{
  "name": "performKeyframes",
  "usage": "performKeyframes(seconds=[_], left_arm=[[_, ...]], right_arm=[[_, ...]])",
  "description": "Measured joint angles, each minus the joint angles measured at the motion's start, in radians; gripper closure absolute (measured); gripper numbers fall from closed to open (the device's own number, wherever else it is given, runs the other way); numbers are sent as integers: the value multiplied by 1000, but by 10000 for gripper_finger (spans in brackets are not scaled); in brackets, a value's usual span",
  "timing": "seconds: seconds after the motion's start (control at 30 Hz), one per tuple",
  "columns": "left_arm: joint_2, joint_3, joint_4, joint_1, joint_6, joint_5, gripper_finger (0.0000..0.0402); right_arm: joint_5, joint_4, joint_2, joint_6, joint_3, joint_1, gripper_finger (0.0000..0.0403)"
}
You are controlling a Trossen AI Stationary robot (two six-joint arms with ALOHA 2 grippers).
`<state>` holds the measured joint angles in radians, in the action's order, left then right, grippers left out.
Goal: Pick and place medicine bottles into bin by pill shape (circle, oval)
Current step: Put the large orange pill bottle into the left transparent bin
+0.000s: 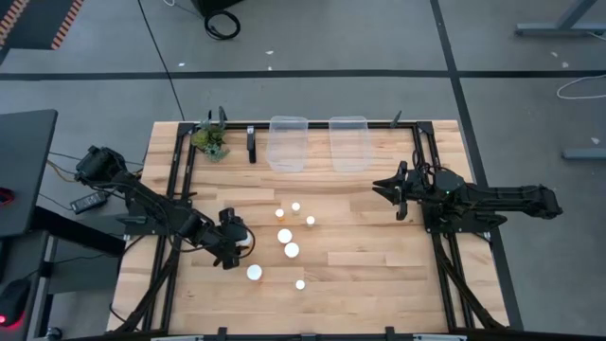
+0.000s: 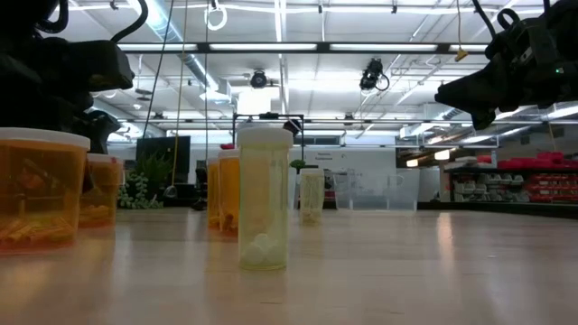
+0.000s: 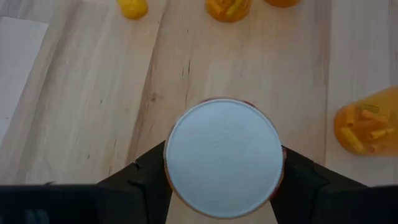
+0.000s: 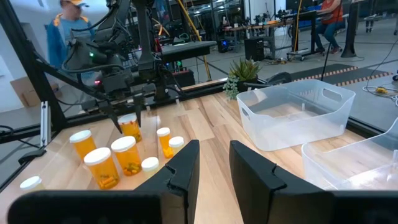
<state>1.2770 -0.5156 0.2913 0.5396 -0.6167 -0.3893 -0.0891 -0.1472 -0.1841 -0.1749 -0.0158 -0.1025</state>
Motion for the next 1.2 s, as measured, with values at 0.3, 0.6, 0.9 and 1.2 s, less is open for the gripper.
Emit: performKeyframes(seconds=[0.3, 0.6, 0.9, 1.2], left_arm=[[0, 0, -1, 0, 1, 0, 185], [0, 0, -7, -10, 2, 1, 181], [-1, -46, -4, -77, 105, 1, 185], [-1, -100, -2, -162, 245, 1, 186]], right_arm=[[0, 0, 0, 0, 0, 0, 308], [0, 0, 0, 0, 0, 0, 308], [0, 0, 0, 0, 0, 0, 308], [0, 0, 0, 0, 0, 0, 308]])
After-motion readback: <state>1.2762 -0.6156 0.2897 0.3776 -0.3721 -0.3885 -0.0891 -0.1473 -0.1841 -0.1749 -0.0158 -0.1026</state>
